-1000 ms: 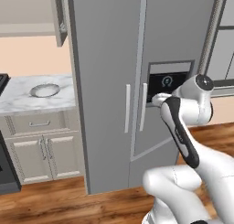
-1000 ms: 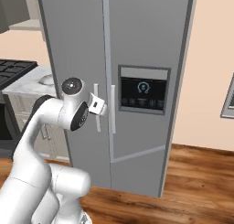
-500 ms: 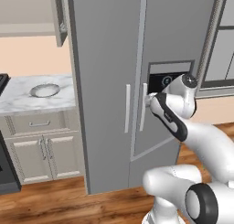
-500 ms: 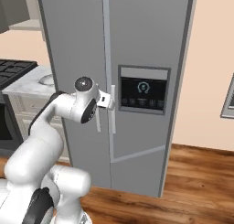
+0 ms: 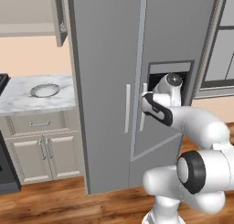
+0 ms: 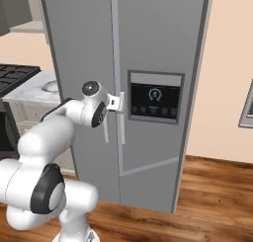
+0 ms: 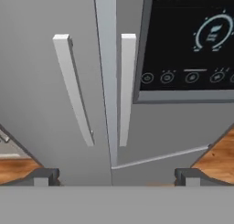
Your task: Move the hot dog bun to the plate on the dining table and place the condiment next to that plate. Then navigate to the fridge and take the sausage and place it on the plate as well.
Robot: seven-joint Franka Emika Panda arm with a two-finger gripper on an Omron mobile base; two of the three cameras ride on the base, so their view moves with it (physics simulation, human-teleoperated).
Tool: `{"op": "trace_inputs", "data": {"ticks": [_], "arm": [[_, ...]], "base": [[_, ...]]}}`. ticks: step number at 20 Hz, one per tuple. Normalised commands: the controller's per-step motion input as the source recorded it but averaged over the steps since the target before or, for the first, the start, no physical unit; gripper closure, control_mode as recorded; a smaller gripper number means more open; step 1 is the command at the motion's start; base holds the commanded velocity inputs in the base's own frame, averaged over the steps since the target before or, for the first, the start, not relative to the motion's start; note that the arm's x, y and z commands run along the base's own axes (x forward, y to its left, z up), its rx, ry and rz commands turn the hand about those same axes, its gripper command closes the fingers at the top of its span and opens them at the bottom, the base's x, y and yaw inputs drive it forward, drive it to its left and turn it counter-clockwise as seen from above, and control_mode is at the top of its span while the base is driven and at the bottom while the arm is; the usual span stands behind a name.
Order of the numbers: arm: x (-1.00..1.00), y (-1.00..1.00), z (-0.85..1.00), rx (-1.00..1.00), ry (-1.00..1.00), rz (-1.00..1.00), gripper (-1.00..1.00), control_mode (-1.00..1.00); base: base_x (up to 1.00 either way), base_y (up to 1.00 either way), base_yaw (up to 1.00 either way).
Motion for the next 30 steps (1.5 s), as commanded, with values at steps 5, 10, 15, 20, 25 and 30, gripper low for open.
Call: {"op": "trace_inputs", "data": {"ticks": [5, 10, 15, 20, 25, 30], "arm": [[0.56, -0.04, -0.11, 0.00, 0.00, 0.00, -1.00, -1.00], [0.40, -0.12, -0.16, 0.00, 0.00, -0.01, -1.00, -1.00], [0.40, -0.13, -0.18, 0.00, 0.00, -0.01, -1.00, -1.00], [0.49, 0.00, -0.21, 0.00, 0.01, -0.01, -1.00, -1.00], [0.48, 0.00, -0.23, 0.00, 0.03, 0.00, -1.00, -1.00], [0.47, -0.01, -0.25, 0.00, 0.02, 0.00, -1.00, -1.00]], "base": [[0.00, 0.00, 0.00], [0.00, 0.00, 0.00], [0.00, 0.00, 0.00], [0.00, 0.00, 0.00], [0.00, 0.00, 0.00], [0.00, 0.00, 0.00]]}}
